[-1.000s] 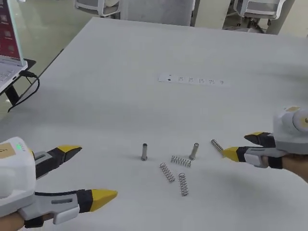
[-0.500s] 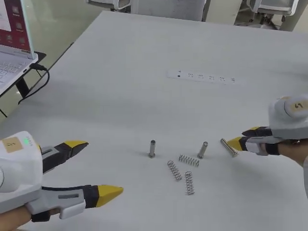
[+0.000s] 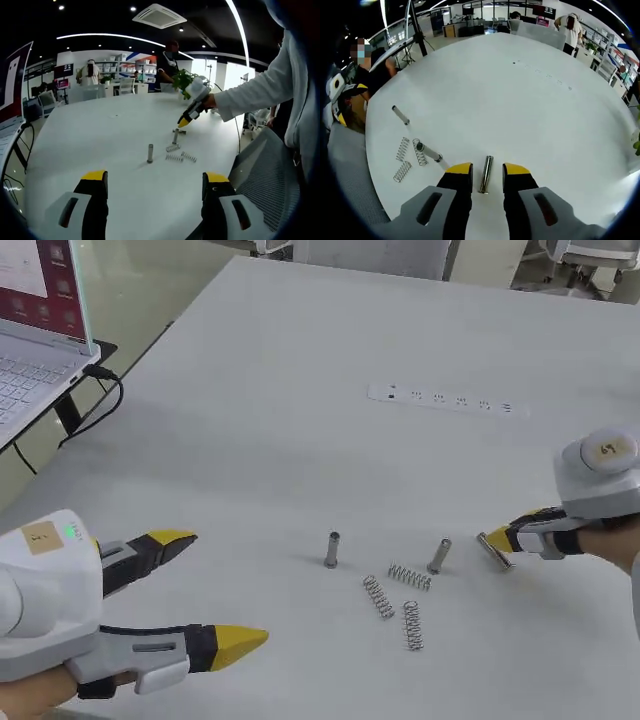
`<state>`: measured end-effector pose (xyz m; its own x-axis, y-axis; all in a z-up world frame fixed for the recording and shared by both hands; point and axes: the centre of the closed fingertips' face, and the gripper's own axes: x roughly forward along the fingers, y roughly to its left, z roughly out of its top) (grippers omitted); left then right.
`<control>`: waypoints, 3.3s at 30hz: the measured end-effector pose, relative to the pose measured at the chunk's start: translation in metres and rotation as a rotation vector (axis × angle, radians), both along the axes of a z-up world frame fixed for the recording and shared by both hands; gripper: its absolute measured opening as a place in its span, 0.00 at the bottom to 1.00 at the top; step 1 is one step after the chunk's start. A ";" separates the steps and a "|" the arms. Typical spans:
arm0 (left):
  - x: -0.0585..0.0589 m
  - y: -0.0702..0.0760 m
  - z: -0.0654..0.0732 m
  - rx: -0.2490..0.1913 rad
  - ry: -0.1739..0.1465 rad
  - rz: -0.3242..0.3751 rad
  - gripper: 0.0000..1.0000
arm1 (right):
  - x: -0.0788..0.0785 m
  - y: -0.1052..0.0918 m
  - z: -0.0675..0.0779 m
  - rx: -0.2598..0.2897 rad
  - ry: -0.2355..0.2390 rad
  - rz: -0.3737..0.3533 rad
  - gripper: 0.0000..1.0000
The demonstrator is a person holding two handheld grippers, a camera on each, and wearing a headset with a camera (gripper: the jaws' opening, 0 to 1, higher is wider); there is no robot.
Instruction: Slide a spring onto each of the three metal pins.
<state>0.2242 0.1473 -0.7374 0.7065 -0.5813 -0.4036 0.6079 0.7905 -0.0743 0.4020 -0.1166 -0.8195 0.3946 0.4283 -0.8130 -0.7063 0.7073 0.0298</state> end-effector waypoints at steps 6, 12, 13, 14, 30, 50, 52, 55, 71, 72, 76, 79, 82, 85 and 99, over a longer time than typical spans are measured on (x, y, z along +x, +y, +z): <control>0.001 0.004 0.000 0.003 0.000 0.010 0.73 | 0.005 0.004 -0.008 -0.022 0.020 0.011 0.19; 0.002 0.006 -0.002 0.008 0.006 0.013 0.73 | 0.008 0.007 -0.016 -0.040 0.046 0.017 0.15; 0.002 0.006 -0.002 0.008 0.005 0.012 0.73 | 0.008 0.007 -0.016 -0.041 0.051 0.015 0.15; 0.002 0.006 -0.002 0.007 0.005 0.012 0.73 | 0.009 0.008 -0.018 -0.042 0.057 0.008 0.15; 0.001 0.010 -0.001 0.016 0.006 0.020 0.73 | 0.010 0.009 -0.030 -0.110 0.090 0.042 0.07; 0.002 0.006 -0.002 0.020 0.008 0.012 0.73 | 0.003 0.003 -0.013 -0.077 0.046 0.017 0.05; 0.002 0.004 -0.001 0.021 0.006 0.007 0.73 | 0.002 0.002 -0.009 -0.065 0.033 0.013 0.05; 0.002 0.001 0.001 0.020 0.002 0.000 0.73 | 0.000 0.000 -0.004 -0.050 0.020 0.005 0.05; 0.003 -0.011 0.005 0.021 -0.012 -0.036 0.73 | -0.020 -0.017 0.015 0.018 -0.059 -0.058 0.05; 0.003 -0.011 0.005 0.022 -0.011 -0.038 0.73 | -0.022 -0.018 0.016 0.029 -0.068 -0.070 0.05; 0.002 -0.013 0.005 0.023 -0.013 -0.043 0.73 | -0.027 -0.023 0.017 0.051 -0.106 -0.092 0.05; 0.002 -0.013 0.006 0.021 -0.014 -0.045 0.73 | -0.032 -0.024 0.017 0.062 -0.128 -0.098 0.05; 0.001 -0.014 0.006 0.024 -0.013 -0.049 0.72 | -0.034 -0.026 0.017 0.073 -0.139 -0.105 0.05; 0.001 -0.015 0.006 0.025 -0.013 -0.053 0.72 | -0.035 -0.027 0.017 0.076 -0.144 -0.107 0.05; -0.001 -0.018 0.008 0.025 -0.017 -0.058 0.72 | -0.038 -0.028 0.016 0.073 -0.145 -0.097 0.06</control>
